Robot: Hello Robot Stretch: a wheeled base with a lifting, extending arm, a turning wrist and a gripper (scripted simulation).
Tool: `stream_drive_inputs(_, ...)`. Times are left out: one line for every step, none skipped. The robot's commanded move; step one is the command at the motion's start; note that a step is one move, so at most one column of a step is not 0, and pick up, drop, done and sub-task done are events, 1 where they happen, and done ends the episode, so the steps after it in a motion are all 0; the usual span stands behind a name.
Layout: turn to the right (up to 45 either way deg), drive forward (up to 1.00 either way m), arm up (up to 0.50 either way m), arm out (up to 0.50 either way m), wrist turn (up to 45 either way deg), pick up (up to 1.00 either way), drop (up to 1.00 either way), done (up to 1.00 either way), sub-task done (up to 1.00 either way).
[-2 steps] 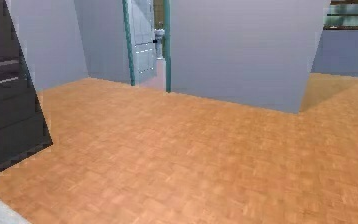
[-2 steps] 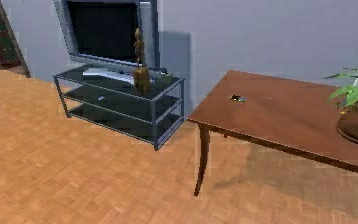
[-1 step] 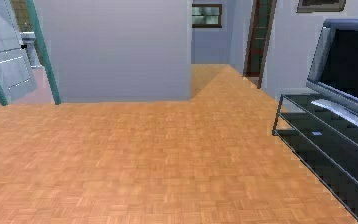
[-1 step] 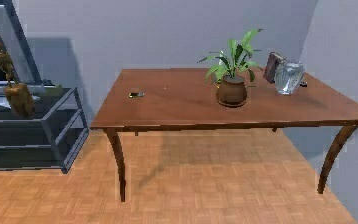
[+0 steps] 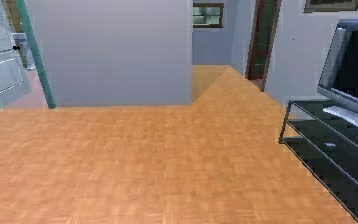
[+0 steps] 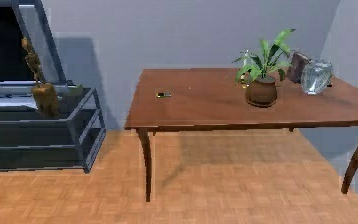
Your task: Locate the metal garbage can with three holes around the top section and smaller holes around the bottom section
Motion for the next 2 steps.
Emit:
stream_drive_inputs(45.0, 0.0, 0.0, 0.0, 0.0, 0.0, 0.0, 0.0, 0.0)
stream_drive_inputs(33.0, 0.0, 0.0, 0.0, 0.0, 0.0, 0.0, 0.0, 0.0)
